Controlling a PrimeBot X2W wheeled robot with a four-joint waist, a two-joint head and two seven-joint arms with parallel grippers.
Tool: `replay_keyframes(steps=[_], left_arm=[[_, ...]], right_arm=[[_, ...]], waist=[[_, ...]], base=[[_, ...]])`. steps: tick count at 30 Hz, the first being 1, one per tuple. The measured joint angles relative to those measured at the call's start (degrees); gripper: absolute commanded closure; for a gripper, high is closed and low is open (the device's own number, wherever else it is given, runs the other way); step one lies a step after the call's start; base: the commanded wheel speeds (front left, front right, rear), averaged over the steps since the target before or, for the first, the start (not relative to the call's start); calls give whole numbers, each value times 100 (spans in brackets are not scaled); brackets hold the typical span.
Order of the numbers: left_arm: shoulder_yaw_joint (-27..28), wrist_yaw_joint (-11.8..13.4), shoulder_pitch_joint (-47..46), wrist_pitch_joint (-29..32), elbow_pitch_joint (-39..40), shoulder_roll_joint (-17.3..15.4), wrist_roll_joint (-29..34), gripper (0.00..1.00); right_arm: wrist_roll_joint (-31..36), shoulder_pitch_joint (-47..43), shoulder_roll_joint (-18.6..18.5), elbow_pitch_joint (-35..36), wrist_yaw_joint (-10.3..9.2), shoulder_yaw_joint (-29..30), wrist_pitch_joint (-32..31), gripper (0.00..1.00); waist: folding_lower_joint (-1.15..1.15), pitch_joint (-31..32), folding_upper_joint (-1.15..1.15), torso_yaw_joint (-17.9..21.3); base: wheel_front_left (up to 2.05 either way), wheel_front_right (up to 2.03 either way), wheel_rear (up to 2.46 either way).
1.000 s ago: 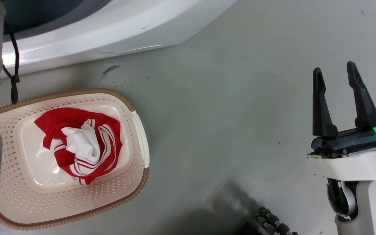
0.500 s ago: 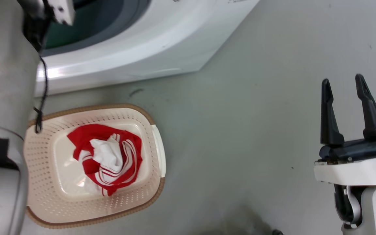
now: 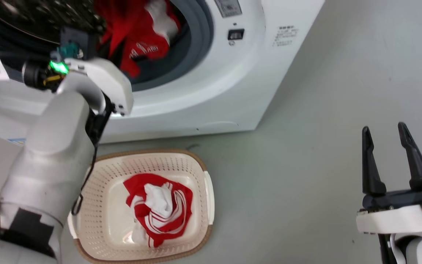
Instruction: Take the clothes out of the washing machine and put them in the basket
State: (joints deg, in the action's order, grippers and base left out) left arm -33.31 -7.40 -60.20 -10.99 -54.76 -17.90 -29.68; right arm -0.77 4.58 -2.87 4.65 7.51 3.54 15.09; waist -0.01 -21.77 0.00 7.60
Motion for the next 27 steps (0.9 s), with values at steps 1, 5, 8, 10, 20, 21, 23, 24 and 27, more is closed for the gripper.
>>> replay_keyframes(steps=[1, 5, 8, 10, 20, 21, 23, 24, 27], left_arm=[[-9, 0, 127, -58, 68, 0, -37, 100], [-30, 9, 628, -244, 409, -21, -79, 100], [-20, 89, 1017, -315, 791, -100, -85, 100], [-8, 185, 1291, -335, 1110, -157, -78, 100], [65, 867, 2520, -81, 3390, -775, -76, 100], [86, 958, 2640, -31, 3654, -866, -71, 100], [140, 1132, 2864, 98, 4173, -1036, -71, 100], [154, 1215, 2971, 156, 4441, -1111, -65, 100], [211, 1434, 3275, 319, 5119, -1301, -65, 100]], right_arm=[[31, -50, 0, -7, 0, 10, 1, 0], [88, -262, 0, -49, 0, 26, 1, 0], [103, -406, 0, -59, 0, 19, 0, 0], [109, -538, -1, -70, 0, 15, 0, 0], [119, -993, -1, -114, 0, 4, 0, 0], [118, -1020, -1, -114, 0, 2, 1, 0], [102, -1068, 0, -118, 0, -5, 0, 0], [98, -1076, -1, -119, 0, -5, 0, 0], [82, -1084, -1, -118, 0, -15, 0, 0]], waist=[[0, 103, 0, -43], [0, 496, 0, -204], [0, 780, 0, -305], [0, 964, 0, -367], [0, 1708, 0, -604], [0, 1755, 0, -620], [0, 1826, 0, -649], [0, 1849, 0, -660], [0, 1878, 0, -674]], base=[[0, 0, 0], [0, 0, 0], [0, 0, 0], [0, 0, 0], [0, 0, 0], [0, 0, 0], [0, 0, 0], [0, 0, 0], [0, 0, 0]])
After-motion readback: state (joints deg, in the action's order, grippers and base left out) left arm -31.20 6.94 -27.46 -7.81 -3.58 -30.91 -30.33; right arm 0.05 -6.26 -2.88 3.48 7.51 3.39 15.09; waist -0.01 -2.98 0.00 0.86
